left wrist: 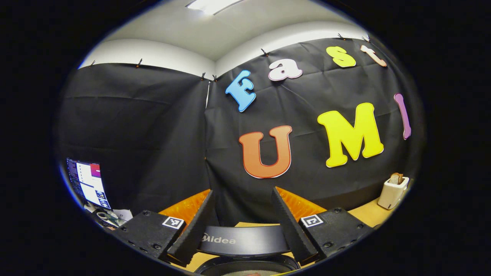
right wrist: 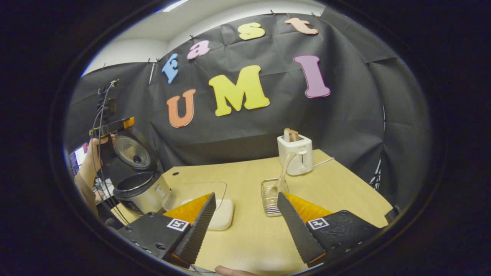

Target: Close the left gripper, press the button to open the rice cooker; take a wooden spoon from the chopstick holder with the right hand, scoop a spoonful of rice and pour it into the rice cooker, then put the wooden spoon back into the chopstick holder.

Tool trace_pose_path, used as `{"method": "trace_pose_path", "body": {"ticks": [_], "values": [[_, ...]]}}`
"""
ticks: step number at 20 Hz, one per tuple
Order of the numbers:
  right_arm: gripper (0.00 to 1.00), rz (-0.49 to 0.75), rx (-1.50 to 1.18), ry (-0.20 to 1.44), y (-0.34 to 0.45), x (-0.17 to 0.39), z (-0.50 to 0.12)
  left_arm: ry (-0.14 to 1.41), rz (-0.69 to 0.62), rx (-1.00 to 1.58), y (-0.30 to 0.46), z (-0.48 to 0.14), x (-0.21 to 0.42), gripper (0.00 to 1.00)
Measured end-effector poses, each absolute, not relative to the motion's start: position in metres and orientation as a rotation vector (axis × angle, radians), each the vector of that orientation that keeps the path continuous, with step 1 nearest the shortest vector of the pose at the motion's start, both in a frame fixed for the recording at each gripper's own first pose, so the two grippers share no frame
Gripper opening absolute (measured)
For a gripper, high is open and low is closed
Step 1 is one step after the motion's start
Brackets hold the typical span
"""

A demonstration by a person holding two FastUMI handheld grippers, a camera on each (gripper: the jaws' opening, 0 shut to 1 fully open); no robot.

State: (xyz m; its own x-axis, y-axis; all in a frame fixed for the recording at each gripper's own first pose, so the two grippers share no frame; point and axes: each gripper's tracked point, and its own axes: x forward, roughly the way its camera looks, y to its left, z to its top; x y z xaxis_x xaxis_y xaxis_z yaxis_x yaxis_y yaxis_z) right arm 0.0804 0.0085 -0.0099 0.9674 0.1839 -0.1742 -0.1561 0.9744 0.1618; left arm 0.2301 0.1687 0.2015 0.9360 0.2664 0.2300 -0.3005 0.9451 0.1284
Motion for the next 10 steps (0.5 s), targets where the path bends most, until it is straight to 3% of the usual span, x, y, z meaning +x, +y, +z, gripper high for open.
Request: {"method": "trace_pose_path", "body": {"ticks": [10], "values": [[0.96,0.226,0.057,0.233,0.046,0.079,-0.033,-0.161,0.288,0.129,0.15,0.115,0.148,0.94]]}}
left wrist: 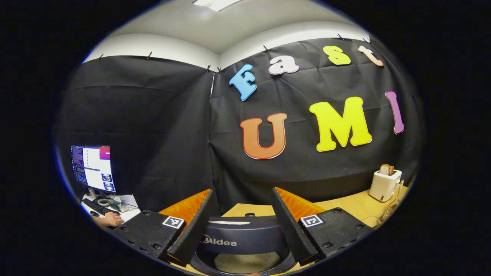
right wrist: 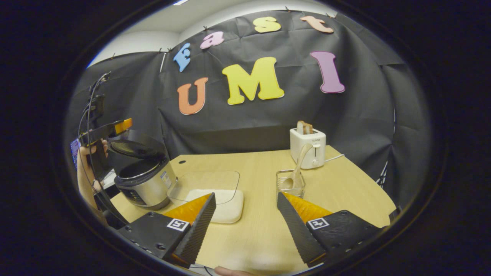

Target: Close the left gripper, press the button to open the rice cooker; take a wooden spoon from the chopstick holder with the right hand, scoop a spoonful of rice and pour it into the rice cooker, then put the wooden spoon back into the chopstick holder.

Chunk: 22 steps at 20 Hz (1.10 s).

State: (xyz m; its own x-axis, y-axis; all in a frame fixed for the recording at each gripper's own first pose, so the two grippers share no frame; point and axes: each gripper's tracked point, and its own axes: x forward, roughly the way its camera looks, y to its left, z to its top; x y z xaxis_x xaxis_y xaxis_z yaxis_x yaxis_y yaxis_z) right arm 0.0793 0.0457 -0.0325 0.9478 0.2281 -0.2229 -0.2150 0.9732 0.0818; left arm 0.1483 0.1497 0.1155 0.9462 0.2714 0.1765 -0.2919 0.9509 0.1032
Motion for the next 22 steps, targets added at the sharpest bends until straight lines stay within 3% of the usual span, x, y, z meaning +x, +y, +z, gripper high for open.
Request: {"method": "trace_pose_path", "body": {"ticks": [4,5,8,14,15,16,22], "values": [[0.96,0.227,0.033,0.212,0.05,0.075,-0.03,-0.103,0.26,0.099,0.143,0.063,0.132,0.94],[0.92,0.227,0.032,0.205,0.05,0.074,-0.028,-0.082,0.252,0.086,0.142,0.05,0.129,0.94],[0.96,0.209,0.034,0.177,0.043,0.073,-0.021,-0.022,0.245,0.074,0.139,0.018,0.124,0.94],[0.96,0.222,0.048,0.179,0.048,0.066,-0.019,-0.062,0.259,0.076,0.139,0.007,0.121,0.95],[0.92,0.238,0.038,0.167,0.053,0.062,-0.015,-0.077,0.264,0.082,0.138,0.008,0.12,0.94],[0.96,0.243,0.024,0.152,0.055,0.059,-0.012,-0.09,0.264,0.085,0.138,0.009,0.12,0.94],[0.96,0.258,-0.009,0.135,0.061,0.053,-0.012,-0.075,0.239,0.076,0.136,0.007,0.117,0.92]]}}
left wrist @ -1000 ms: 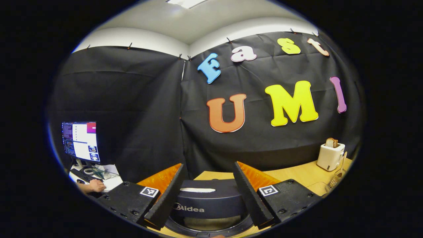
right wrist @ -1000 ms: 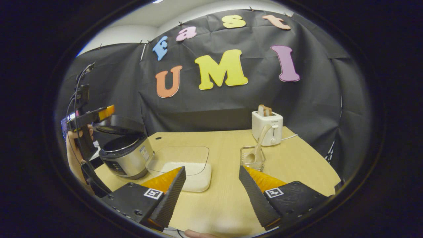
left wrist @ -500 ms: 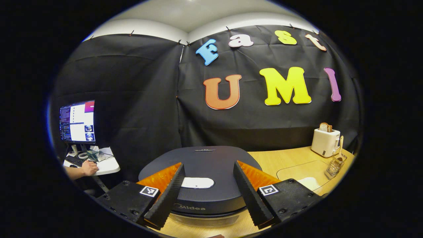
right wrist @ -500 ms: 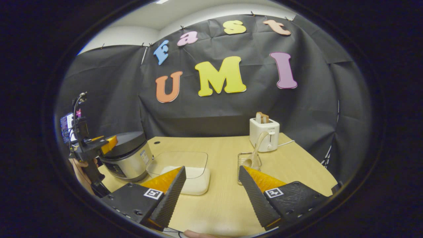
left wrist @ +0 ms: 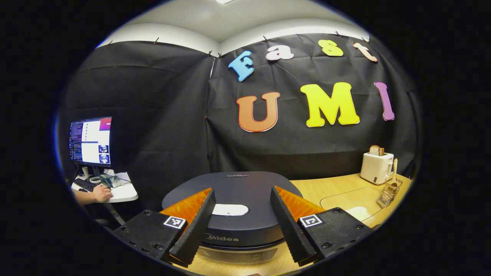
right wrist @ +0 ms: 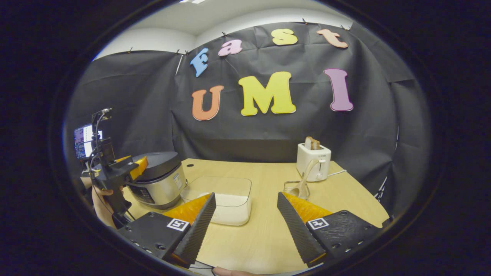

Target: Close the left gripper, press the button to open the rice cooker; take a wooden spoon from the chopstick holder with the right hand, scoop a spoonful of rice and pour it into the rice cooker, then put the wooden spoon back into the chopstick holder.

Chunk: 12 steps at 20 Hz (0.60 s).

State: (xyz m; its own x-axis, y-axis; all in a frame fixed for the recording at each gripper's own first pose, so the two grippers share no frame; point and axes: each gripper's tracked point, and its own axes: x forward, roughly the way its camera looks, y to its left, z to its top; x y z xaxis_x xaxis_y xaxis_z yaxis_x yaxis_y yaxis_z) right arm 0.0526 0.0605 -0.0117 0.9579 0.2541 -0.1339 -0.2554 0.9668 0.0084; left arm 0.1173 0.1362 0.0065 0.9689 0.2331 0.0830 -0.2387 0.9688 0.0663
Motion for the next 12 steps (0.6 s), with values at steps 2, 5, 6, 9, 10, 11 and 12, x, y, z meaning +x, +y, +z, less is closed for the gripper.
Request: {"method": "trace_pose_path", "body": {"ticks": [2,5,6,9,10,11,12], "values": [[0.96,0.255,-0.005,0.144,0.0597,0.0539,-0.0143,-0.062,0.231,0.068,0.1351,0.0037,0.1167,0.89],[0.96,0.246,-0.002,0.149,0.0579,0.0551,-0.0148,-0.05,0.227,0.057,0.1363,-0.0032,0.1155,0.88],[0.96,0.245,-0.004,0.148,0.0582,0.0548,-0.015,-0.051,0.226,0.057,0.1353,-0.0027,0.1149,0.88],[0.96,0.256,-0.008,0.145,0.0617,0.0537,-0.0151,-0.068,0.236,0.049,0.1362,-0.0002,0.115,0.88],[0.96,0.258,-0.011,0.14,0.0623,0.0536,-0.0142,-0.078,0.241,0.037,0.1382,0.0006,0.1154,0.88],[0.96,0.26,-0.014,0.133,0.0627,0.0537,-0.013,-0.086,0.241,0.04,0.1376,0.0016,0.1151,0.87],[0.96,0.259,-0.015,0.129,0.0617,0.0553,-0.0128,-0.081,0.239,0.053,0.1352,0.0024,0.1161,0.87]]}}
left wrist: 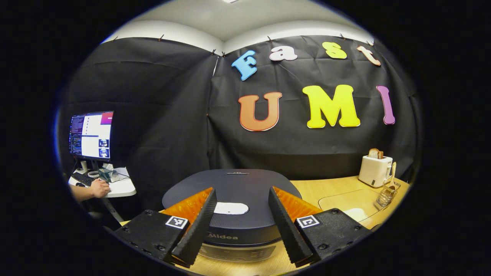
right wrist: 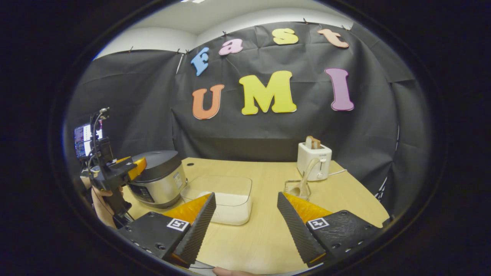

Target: Close the left gripper, press the button to open the rice cooker; take a wooden spoon from the chopstick holder with the right hand, scoop a spoonful of rice and pour it into the rice cooker, then put the wooden spoon back into the chopstick holder.

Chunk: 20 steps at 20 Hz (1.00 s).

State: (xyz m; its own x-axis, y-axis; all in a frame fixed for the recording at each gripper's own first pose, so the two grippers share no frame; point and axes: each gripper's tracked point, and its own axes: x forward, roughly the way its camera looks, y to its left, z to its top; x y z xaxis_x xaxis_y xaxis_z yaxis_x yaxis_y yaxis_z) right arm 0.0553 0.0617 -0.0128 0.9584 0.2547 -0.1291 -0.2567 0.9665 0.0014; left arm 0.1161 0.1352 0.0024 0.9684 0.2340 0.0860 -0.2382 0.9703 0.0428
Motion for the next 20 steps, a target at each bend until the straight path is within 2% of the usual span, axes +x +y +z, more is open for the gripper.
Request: {"method": "trace_pose_path", "body": {"ticks": [11,12,13,16,18,19,20], "values": [[0.96,0.203,0.011,0.086,0.05,0.048,0.0,-0.087,0.179,0.026,0.084,0.041,0.055,0.87],[0.96,0.199,0.006,0.08,0.049,0.048,0.002,-0.08,0.166,0.023,0.076,0.041,0.05,0.81],[0.96,0.191,0.002,0.073,0.047,0.046,0.004,-0.071,0.151,0.021,0.065,0.041,0.047,0.88],[0.96,0.171,-0.006,0.058,0.042,0.045,0.007,-0.079,0.119,0.044,0.038,0.047,0.036,0.94],[0.96,0.163,-0.011,0.048,0.04,0.046,0.009,-0.078,0.078,0.069,0.013,0.046,0.036,0.96],[0.96,0.153,-0.011,0.048,0.036,0.046,0.008,-0.069,0.054,0.084,0.001,0.042,0.036,0.89],[0.96,0.143,-0.007,0.05,0.033,0.046,0.007,-0.066,0.041,0.094,-0.005,0.04,0.034,0.96]]}}
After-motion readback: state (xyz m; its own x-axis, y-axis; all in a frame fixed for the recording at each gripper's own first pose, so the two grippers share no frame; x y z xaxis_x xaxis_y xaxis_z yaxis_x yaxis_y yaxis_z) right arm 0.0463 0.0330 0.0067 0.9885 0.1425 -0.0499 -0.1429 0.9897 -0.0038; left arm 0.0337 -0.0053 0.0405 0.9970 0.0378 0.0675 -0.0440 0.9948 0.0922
